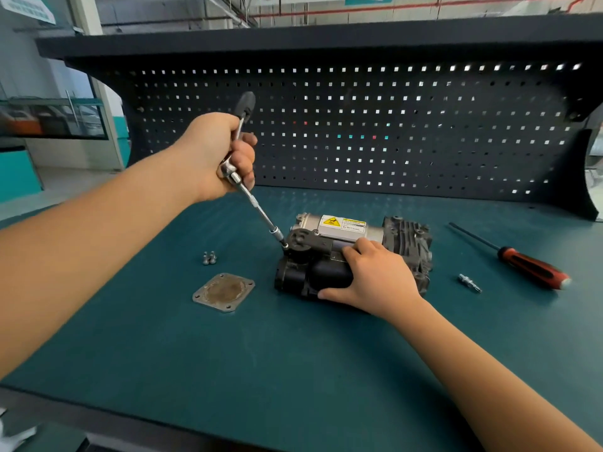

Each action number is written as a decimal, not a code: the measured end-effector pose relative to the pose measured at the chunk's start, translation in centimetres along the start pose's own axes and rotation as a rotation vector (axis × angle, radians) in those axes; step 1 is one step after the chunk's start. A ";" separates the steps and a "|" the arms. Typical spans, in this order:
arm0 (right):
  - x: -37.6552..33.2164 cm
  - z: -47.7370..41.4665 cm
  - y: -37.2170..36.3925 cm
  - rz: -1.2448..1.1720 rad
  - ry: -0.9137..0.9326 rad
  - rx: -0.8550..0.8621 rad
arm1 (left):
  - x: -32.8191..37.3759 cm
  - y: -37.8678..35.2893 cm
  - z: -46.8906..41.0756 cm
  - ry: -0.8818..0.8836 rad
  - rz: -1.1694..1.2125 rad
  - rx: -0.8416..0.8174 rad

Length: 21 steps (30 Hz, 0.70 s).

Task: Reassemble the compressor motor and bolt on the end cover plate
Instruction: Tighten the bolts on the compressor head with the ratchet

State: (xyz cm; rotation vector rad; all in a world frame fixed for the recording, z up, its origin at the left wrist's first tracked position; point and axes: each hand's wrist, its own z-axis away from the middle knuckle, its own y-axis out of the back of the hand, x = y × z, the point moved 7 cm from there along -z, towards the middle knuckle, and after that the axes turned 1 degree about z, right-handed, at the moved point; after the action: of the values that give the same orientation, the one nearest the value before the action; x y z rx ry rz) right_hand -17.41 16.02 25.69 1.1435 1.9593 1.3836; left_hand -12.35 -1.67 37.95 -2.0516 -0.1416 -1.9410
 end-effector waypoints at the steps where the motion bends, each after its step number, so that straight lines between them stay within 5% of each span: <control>1: 0.0 0.0 0.0 0.002 0.002 -0.001 | 0.2 -0.2 -0.2 0.002 -0.047 -0.001; 21: 0.0 -0.3 -0.2 -0.041 0.016 -0.018 | 0.8 -4.3 1.8 -0.236 -0.527 -0.168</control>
State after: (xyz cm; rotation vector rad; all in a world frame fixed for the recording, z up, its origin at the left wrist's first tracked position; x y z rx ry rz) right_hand -17.75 15.86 25.64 1.0819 1.9663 1.3900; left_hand -11.77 2.83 39.40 -2.5493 -0.6531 -2.0328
